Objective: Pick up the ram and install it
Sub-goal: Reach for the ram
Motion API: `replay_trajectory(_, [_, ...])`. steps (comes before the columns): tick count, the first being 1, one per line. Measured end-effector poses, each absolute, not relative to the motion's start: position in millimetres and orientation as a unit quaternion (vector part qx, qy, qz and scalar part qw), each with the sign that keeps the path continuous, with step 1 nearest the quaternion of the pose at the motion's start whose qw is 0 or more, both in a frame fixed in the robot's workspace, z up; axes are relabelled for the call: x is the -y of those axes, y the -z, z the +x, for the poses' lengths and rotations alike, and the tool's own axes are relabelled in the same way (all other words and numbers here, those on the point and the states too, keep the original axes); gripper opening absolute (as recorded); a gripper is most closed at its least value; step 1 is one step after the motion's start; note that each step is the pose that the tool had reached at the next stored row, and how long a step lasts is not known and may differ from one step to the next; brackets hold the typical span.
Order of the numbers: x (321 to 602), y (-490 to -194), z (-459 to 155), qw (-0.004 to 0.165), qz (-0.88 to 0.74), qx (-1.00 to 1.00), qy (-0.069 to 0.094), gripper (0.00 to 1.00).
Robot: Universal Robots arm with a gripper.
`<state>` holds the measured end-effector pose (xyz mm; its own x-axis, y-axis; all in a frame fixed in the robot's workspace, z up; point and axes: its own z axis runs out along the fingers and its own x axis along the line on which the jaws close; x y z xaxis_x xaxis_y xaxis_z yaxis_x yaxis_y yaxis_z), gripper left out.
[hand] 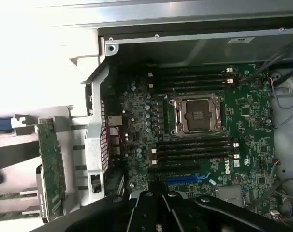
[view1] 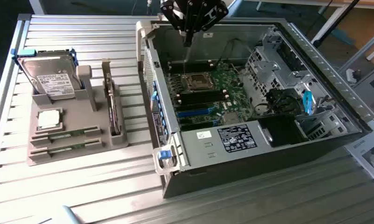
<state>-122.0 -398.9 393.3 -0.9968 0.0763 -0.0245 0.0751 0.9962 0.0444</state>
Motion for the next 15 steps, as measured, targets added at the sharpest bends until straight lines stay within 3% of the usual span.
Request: replay_trajectory(15, [399,-393,-256,0.013,0.038,-0.999,-0.022,0.11])
